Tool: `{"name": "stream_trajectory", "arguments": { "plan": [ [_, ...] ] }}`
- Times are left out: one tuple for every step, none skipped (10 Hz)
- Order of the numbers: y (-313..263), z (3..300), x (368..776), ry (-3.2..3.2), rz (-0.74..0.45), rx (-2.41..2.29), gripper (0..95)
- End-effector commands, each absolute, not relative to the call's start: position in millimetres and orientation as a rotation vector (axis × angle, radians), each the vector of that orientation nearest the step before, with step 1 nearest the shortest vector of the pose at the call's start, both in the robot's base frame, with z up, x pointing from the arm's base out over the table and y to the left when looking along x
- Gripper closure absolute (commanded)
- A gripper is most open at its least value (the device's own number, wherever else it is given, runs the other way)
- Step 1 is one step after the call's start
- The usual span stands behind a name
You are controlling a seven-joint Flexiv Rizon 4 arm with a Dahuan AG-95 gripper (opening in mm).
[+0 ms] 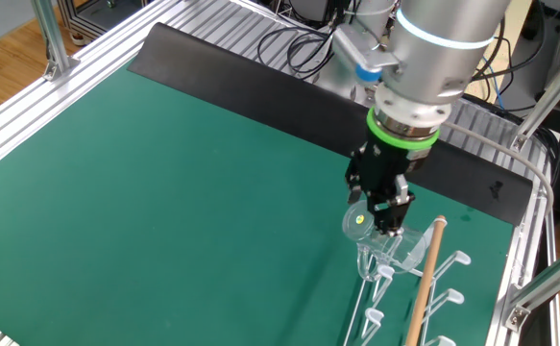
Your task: Put the cup on the cup rack
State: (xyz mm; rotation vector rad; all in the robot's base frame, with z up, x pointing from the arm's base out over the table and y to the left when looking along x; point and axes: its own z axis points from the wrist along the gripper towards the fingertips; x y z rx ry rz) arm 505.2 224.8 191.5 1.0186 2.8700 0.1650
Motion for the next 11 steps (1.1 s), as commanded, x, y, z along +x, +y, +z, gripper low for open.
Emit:
{"name": "stream_trajectory", "arguments": {
  "plan": [
    [222, 187, 510, 2.873, 0.177, 1.022, 38.0],
    [219, 185, 514, 2.877, 0.19, 1.019, 38.0],
    [215, 183, 517, 2.881, 0.205, 1.013, 38.0],
    [211, 181, 520, 2.886, 0.219, 1.007, 38.0],
    [209, 179, 522, 2.888, 0.229, 1.006, 38.0],
    [207, 176, 525, 2.886, 0.235, 1.007, 38.0],
    [209, 172, 528, 2.878, 0.239, 1.016, 38.0],
    [212, 169, 530, 2.87, 0.237, 1.022, 38.0],
    [215, 163, 534, 2.863, 0.235, 1.033, 38.0],
    [216, 160, 537, 2.862, 0.237, 1.032, 38.0],
    [214, 157, 539, 2.862, 0.241, 1.031, 38.0]
  ]
}}
